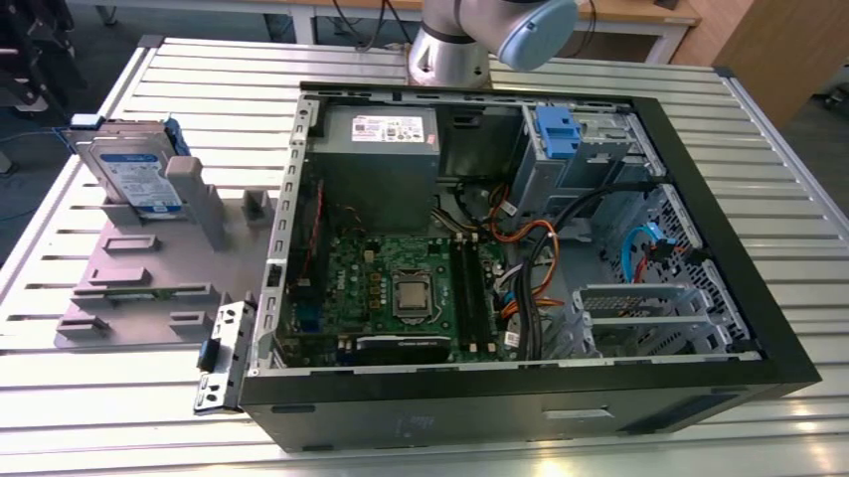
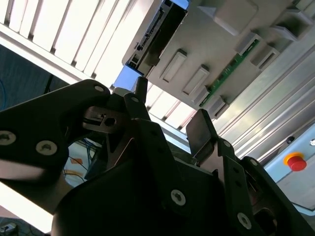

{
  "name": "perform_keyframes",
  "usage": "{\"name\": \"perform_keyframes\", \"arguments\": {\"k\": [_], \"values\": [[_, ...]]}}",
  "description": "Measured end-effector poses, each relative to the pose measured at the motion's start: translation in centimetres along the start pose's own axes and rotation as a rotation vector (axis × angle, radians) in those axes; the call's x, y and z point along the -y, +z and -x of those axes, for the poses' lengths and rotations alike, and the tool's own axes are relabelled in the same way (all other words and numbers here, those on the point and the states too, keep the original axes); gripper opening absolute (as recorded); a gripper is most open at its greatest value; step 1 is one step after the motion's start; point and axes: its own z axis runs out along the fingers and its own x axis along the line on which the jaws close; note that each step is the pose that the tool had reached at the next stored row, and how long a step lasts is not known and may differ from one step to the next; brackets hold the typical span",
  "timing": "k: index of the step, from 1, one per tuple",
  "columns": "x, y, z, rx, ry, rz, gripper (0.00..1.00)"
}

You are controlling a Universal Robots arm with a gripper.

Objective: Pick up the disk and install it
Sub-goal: 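Pick up the disk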

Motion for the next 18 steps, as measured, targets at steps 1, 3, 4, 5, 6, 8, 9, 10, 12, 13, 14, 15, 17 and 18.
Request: {"name": "perform_keyframes", "arguments": {"k": [1, 3, 4, 5, 6, 8, 9, 10, 12, 13, 14, 15, 17, 18], "values": [[0.00, 0.03, 0.06, 0.0000, 0.000, 0.0000, 0.59], [0.01, 0.08, 0.19, 0.0001, 0.000, -0.0002, 0.59], [0.02, 0.09, 0.26, 0.0001, 0.000, -0.0001, 0.59], [0.03, 0.11, 0.32, 0.0001, 0.000, -0.0001, 0.59], [0.03, 0.11, 0.37, 0.0000, 0.000, 0.0000, 0.59], [0.03, 0.14, 0.47, 0.0001, 0.000, -0.0001, 0.59], [0.04, 0.15, 0.52, 0.0001, 0.000, -0.0001, 0.59], [0.04, 0.16, 0.57, 0.0000, 0.000, -0.0001, 0.59], [0.05, 0.18, 0.67, 0.0000, 0.000, 0.0000, 0.59], [0.06, 0.19, 0.74, 0.0000, 0.000, -0.0001, 0.59], [0.06, 0.20, 0.80, 0.0000, 0.000, 0.0000, 0.59], [0.07, 0.22, 0.86, 0.0000, 0.000, 0.0000, 0.59], [0.08, 0.25, 0.99, 0.0001, 0.000, -0.0001, 0.59], [0.08, 0.26, 1.06, 0.0000, 0.000, 0.0000, 0.59]]}}
